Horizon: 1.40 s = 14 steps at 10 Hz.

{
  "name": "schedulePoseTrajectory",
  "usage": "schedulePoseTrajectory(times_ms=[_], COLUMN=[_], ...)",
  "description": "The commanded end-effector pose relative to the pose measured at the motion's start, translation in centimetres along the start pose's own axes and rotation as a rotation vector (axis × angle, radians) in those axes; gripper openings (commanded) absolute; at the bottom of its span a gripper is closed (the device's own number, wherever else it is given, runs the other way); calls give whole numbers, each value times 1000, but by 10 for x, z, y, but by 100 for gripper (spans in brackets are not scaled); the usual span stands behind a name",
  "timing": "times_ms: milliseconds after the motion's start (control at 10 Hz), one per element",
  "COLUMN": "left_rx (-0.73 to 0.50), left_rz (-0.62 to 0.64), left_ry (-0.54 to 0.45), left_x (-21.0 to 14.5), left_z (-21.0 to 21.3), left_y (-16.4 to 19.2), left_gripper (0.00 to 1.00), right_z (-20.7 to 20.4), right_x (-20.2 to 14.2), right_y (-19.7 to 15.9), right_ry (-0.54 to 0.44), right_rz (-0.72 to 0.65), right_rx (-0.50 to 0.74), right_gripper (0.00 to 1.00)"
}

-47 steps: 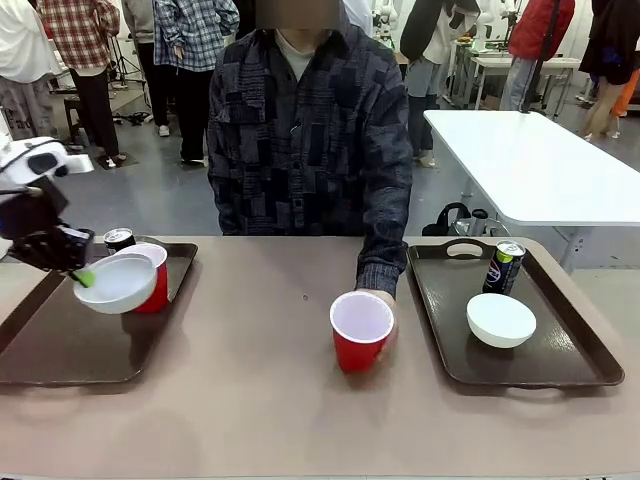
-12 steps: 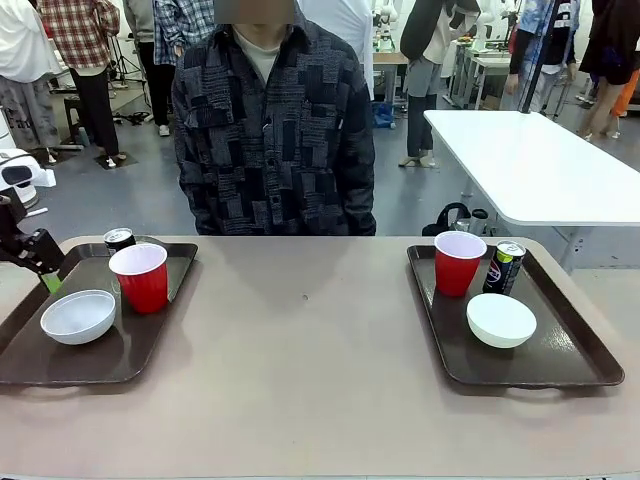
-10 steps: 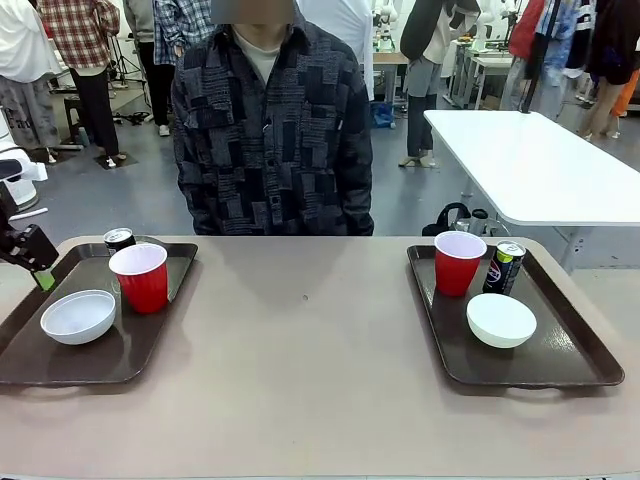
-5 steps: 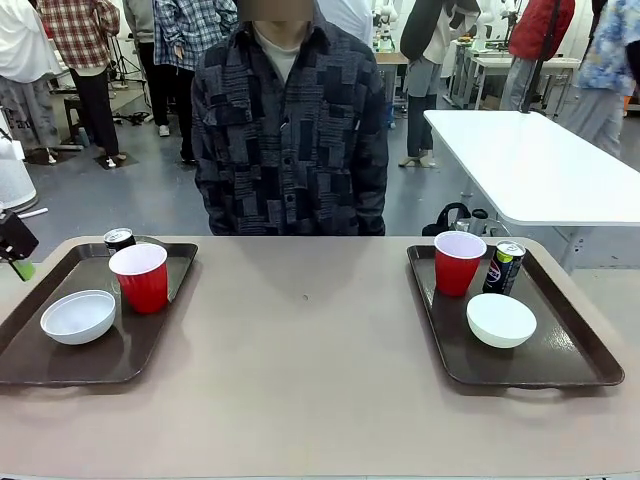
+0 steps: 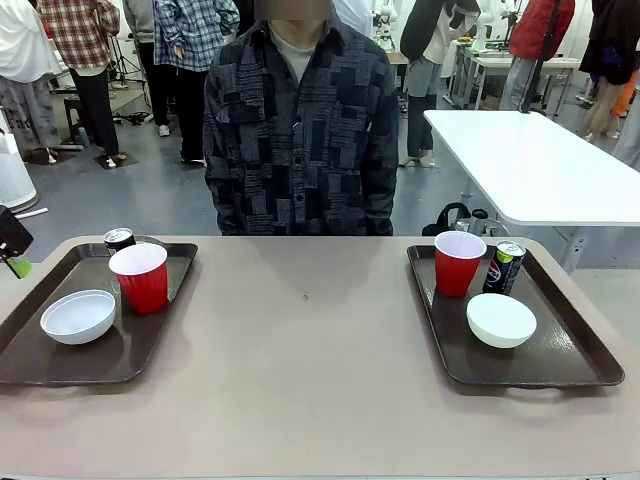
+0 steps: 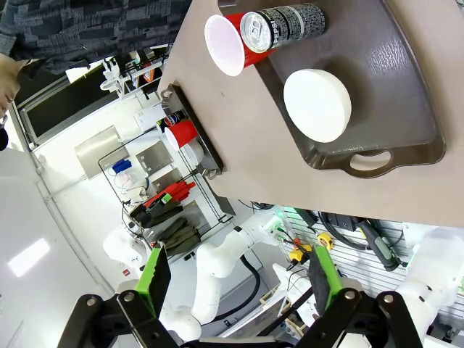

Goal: Prepare tableware on both trays.
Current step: Pick up a Picnic Bowl from the table and place it on a Handle tray.

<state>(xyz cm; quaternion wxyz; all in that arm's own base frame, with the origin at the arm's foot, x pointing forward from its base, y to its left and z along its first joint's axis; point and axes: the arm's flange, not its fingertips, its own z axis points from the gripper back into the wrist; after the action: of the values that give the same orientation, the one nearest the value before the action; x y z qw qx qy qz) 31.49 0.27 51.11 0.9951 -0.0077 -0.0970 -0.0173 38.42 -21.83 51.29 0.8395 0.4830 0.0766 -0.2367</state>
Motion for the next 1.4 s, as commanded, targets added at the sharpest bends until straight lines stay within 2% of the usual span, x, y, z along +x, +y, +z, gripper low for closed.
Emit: schedulePoseTrajectory(times_ms=[0, 1200, 1300], left_rx=[1, 0, -213], left_rz=[0, 0, -88], left_ry=[2, 3, 97], left_x=[3, 1, 2], left_z=[-1, -1, 11], left_y=[0, 0, 18], left_gripper=[100, 100, 100], right_z=[1, 1, 1], right_x=[-2, -2, -2], right_y=[1, 1, 1], right_ry=[1, 1, 1], right_rz=[-1, -1, -1], right_rx=[7, 7, 7], right_gripper=[100, 100, 100])
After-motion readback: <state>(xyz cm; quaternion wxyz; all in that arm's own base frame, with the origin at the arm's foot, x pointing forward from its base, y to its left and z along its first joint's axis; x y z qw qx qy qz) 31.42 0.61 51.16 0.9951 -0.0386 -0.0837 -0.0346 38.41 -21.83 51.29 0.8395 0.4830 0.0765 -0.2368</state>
